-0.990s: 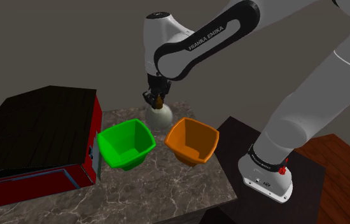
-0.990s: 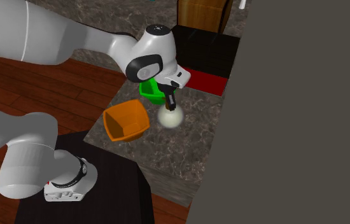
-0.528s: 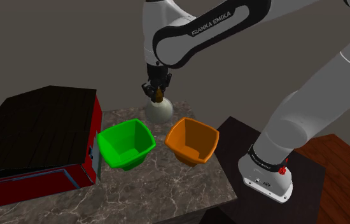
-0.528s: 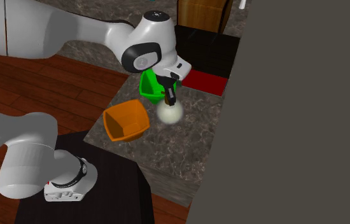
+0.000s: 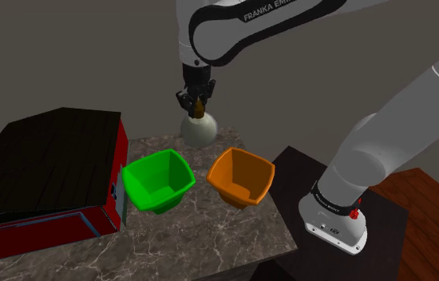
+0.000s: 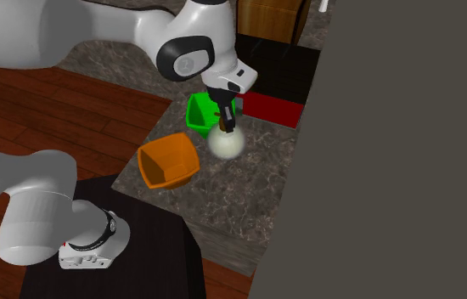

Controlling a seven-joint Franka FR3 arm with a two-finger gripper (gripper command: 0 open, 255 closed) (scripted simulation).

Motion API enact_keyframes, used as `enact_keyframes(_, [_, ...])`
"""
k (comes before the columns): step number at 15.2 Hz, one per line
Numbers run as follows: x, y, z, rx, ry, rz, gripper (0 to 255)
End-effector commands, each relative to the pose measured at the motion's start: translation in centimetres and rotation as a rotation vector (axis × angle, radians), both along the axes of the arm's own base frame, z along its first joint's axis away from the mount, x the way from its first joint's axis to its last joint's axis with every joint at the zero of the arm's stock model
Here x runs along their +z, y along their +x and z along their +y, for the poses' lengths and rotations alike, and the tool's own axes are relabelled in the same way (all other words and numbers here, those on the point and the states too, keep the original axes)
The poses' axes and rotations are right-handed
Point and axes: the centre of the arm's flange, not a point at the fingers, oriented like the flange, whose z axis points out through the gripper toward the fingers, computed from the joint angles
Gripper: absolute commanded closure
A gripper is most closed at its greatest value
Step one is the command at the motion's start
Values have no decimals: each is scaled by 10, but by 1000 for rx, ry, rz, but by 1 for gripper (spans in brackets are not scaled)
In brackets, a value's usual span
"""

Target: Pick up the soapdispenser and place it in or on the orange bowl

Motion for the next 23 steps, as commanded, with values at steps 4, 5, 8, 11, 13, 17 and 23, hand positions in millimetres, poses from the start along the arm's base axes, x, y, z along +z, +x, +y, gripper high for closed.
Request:
enact_keyframes(4, [27,-1,-1,0,0,0,255])
enact_keyframes(5, [33,-1,-1,0,0,0,255])
enact_keyframes(8, [48,-1,-1,0,0,0,255])
enact_keyframes(11, [64,-1,-1,0,0,0,255])
enact_keyframes(13, [75,-1,-1,0,0,0,255])
enact_keyframes(17, [91,-39,-1,0,0,0,255])
enact_keyframes(23, [113,-115,-1,0,0,0,255])
